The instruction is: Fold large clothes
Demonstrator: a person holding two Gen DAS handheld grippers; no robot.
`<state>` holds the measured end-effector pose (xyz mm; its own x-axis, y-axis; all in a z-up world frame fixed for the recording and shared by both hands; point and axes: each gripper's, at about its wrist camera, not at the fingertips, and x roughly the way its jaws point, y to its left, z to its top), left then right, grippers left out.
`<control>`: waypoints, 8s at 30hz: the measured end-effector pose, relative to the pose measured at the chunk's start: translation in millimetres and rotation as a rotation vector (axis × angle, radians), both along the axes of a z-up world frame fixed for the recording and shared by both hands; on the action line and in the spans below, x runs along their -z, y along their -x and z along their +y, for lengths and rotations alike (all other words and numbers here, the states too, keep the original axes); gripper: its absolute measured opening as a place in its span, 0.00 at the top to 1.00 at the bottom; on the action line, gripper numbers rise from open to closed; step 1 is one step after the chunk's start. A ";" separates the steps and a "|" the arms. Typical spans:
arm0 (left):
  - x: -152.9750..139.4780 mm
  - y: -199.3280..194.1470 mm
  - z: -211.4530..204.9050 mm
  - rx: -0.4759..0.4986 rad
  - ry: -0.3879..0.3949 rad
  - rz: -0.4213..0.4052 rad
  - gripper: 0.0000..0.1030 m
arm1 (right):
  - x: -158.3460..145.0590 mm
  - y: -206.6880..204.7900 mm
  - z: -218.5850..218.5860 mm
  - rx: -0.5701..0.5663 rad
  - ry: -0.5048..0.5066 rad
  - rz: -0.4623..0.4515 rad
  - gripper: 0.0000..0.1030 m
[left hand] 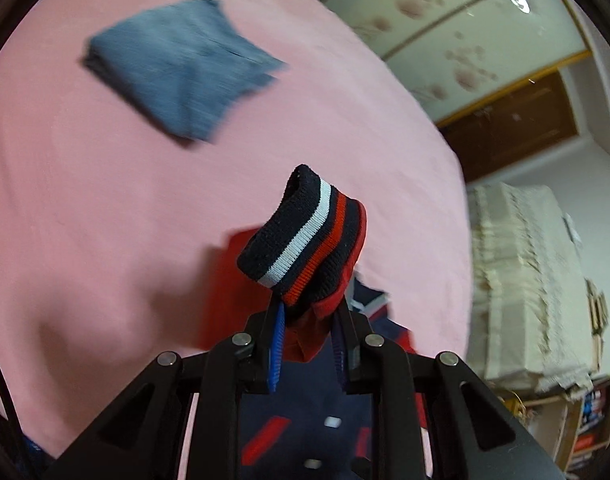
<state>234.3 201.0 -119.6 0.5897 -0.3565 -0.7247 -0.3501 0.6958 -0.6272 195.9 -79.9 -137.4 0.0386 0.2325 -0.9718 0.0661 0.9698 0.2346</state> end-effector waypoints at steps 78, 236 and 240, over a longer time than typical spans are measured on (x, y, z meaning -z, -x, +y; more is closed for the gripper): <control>131.4 -40.4 -80.8 0.125 -0.428 0.594 0.18 | 83.6 -106.7 -165.4 0.392 -0.207 -0.019 0.40; 79.2 -64.2 -116.9 0.310 -0.194 0.258 0.87 | 77.0 -31.0 -173.9 -0.016 0.134 -0.382 0.58; 52.2 -58.7 -115.3 0.298 -0.248 0.200 0.87 | 80.9 -37.8 -172.4 -0.051 0.158 -0.392 0.58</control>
<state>293.0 85.8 -171.8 0.3269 -0.2912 -0.8991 -0.2083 0.9057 -0.3691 233.7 -252.3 -218.3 0.4048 0.0926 -0.9097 -0.0473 0.9956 0.0803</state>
